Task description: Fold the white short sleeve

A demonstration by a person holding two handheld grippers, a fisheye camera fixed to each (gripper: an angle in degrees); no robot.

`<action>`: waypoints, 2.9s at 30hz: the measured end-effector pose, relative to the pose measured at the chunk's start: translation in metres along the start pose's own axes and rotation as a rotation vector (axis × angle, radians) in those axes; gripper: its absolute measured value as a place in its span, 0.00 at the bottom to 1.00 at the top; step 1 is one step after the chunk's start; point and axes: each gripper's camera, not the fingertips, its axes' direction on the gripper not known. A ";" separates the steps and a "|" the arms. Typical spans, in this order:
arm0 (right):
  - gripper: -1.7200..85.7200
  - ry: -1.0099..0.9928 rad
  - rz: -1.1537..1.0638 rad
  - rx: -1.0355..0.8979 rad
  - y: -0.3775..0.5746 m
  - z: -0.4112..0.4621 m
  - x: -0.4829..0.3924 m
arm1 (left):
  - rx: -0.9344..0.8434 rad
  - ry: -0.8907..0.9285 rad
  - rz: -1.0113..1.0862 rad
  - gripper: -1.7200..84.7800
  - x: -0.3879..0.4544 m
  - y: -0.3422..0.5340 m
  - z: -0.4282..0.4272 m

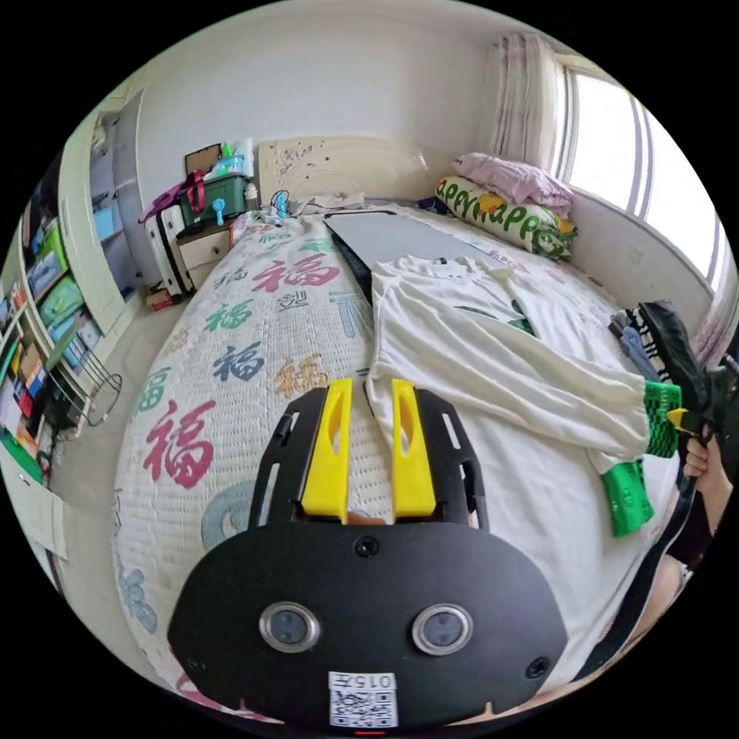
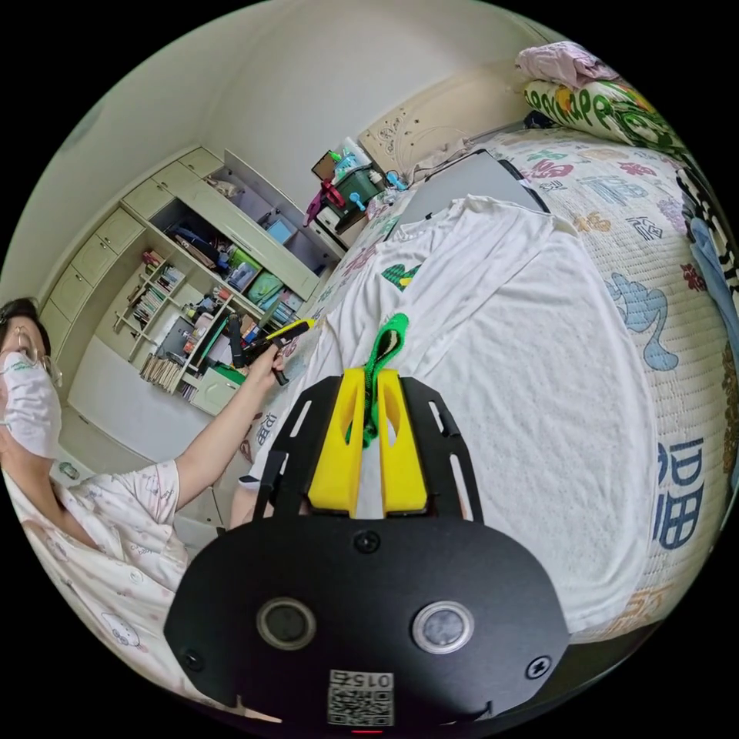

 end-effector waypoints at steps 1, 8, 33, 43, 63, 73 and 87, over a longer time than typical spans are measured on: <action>0.04 -0.005 0.002 -0.001 -0.001 -0.001 -0.001 | -0.044 -0.009 0.038 0.11 0.006 -0.012 0.018; 0.04 0.022 -0.056 -0.007 -0.005 -0.008 -0.019 | -0.098 0.028 0.059 0.07 0.020 -0.032 0.052; 0.18 0.277 -0.045 -0.119 -0.046 -0.006 0.010 | -0.131 0.079 0.007 0.03 0.030 -0.056 0.078; 0.04 0.297 -0.064 -0.240 -0.056 0.023 0.011 | -0.132 0.095 -0.002 0.02 0.027 -0.055 0.084; 0.09 0.297 -0.090 -0.215 -0.061 0.010 0.021 | -0.131 0.113 -0.010 0.02 0.021 -0.047 0.095; 0.09 0.177 -0.351 -0.318 -0.205 0.145 -0.021 | -0.126 0.086 0.005 0.03 0.023 -0.042 0.098; 0.06 0.371 -0.341 -0.477 -0.277 0.305 -0.028 | -0.120 0.125 -0.014 0.03 0.008 -0.032 0.107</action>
